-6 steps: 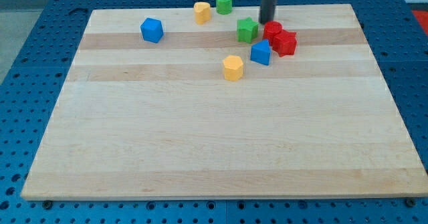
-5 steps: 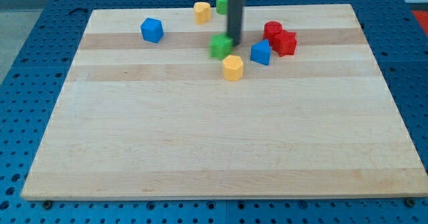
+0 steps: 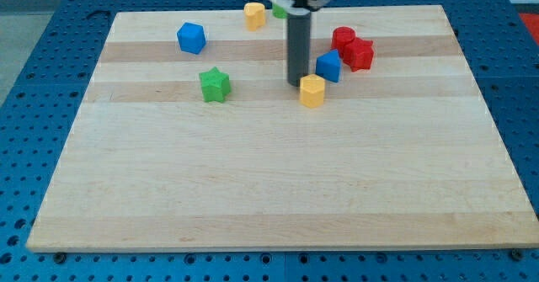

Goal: Place the yellow hexagon below the blue triangle

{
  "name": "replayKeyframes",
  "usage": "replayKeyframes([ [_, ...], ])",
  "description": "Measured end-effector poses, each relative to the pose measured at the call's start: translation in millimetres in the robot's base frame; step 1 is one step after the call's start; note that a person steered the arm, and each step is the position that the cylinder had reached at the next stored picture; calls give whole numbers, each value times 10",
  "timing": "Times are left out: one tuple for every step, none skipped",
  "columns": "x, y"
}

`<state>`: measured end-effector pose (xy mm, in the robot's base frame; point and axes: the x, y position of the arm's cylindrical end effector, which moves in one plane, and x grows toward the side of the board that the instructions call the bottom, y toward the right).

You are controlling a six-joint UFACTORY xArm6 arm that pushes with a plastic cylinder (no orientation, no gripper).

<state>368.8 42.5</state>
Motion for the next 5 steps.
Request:
replayKeyframes([
  [0,327],
  [-3,412],
  [-78,283],
  [-208,-146],
  [-420,-446],
])
